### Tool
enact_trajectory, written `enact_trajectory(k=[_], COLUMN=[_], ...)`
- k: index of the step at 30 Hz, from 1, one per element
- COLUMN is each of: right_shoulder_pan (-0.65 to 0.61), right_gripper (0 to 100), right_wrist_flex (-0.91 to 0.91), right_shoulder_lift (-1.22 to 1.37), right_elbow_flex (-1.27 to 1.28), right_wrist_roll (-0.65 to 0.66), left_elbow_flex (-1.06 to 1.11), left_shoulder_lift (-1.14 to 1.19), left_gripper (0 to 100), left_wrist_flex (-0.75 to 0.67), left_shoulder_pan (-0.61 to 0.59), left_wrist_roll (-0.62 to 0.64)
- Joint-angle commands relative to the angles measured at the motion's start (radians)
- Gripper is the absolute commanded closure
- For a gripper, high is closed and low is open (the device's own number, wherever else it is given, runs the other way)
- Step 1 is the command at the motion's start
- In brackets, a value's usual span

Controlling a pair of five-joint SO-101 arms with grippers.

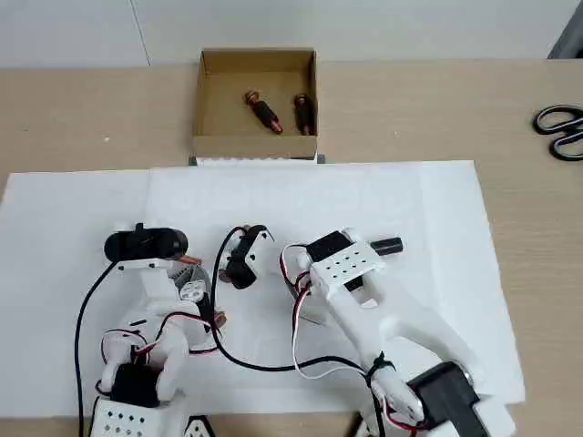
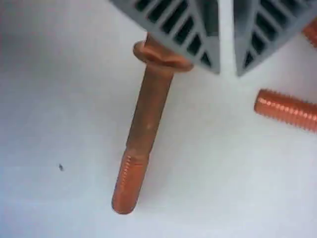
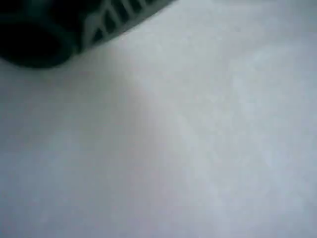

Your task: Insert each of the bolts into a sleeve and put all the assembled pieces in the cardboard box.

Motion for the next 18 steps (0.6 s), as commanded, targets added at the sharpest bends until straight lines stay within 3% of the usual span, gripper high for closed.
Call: enact_trajectory(k=[1,6,10,18], right_shoulder_pan=[0.021,0.047,0.045,0.09], right_gripper=[91.6,92.5,99.2,99.0], right_wrist_flex=[-0.018,0.005,0.028,0.211], right_shoulder_lift=[0.074,0.082,0.074,0.071], right_elbow_flex=[0.005,0.005,0.003,-0.215], right_wrist_roll=[0.0,0.029,0.049,-0.041], left_elbow_flex=[-0.004,-0.004,-0.004,-0.004], left_shoulder_lift=[-0.005,-0.003,-0.003,-0.003], left_gripper=[99,99,99,99], left_wrist_flex=[-0.015,-0.015,-0.015,-0.015], left_shoulder_pan=[-0.008,-0.032,-0.032,-0.029], left_wrist_roll=[0.008,0.021,0.021,0.011])
